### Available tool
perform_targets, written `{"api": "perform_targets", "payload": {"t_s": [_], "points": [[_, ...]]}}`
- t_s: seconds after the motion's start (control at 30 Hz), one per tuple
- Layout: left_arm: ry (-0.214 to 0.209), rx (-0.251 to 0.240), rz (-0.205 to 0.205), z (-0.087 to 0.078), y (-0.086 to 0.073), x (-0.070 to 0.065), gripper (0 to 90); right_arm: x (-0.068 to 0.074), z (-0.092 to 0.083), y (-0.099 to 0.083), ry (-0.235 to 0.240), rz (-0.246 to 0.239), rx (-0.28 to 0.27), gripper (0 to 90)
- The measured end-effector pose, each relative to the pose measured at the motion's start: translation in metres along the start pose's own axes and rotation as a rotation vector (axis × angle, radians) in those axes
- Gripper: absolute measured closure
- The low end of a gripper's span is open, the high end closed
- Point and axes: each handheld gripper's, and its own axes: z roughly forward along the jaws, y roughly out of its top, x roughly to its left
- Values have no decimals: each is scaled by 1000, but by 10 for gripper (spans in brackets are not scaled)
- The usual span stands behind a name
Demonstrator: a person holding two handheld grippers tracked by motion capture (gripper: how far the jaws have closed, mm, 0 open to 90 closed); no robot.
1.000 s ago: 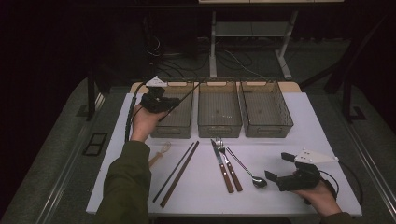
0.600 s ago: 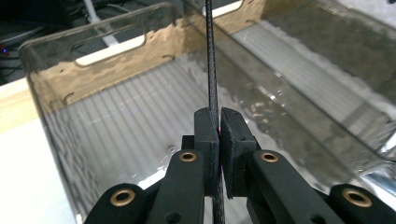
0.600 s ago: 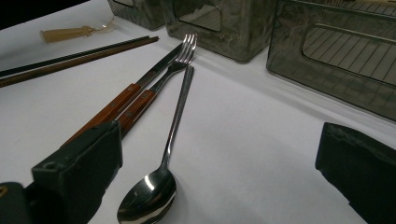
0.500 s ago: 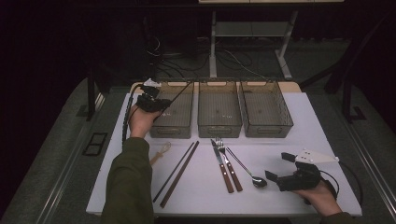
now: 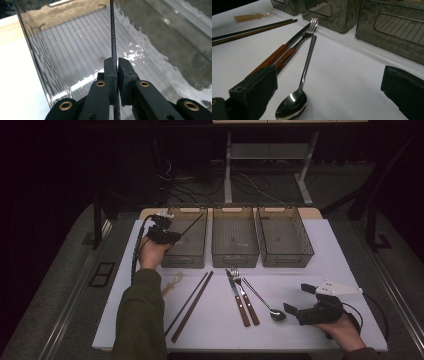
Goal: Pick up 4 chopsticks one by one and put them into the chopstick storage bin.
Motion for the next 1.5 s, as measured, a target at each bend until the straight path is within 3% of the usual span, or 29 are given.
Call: {"api": "perform_targets", "payload": {"t_s": [0.6,1.2,1.37,1.5], "points": [[9,-51,-4,-7,4,-2,650,0,0,0,-2,1,-2,8],[-40,-117,9,-29,10,-14,397,0,-1,0,-2,6,-4,8],[-41,-125,23,-37,9,-19,374,0,-1,0,-4,5,-4,8],[-66,-126,33,-45,6,-21,338,0,-1,0,-3,5,-5,8]]}}
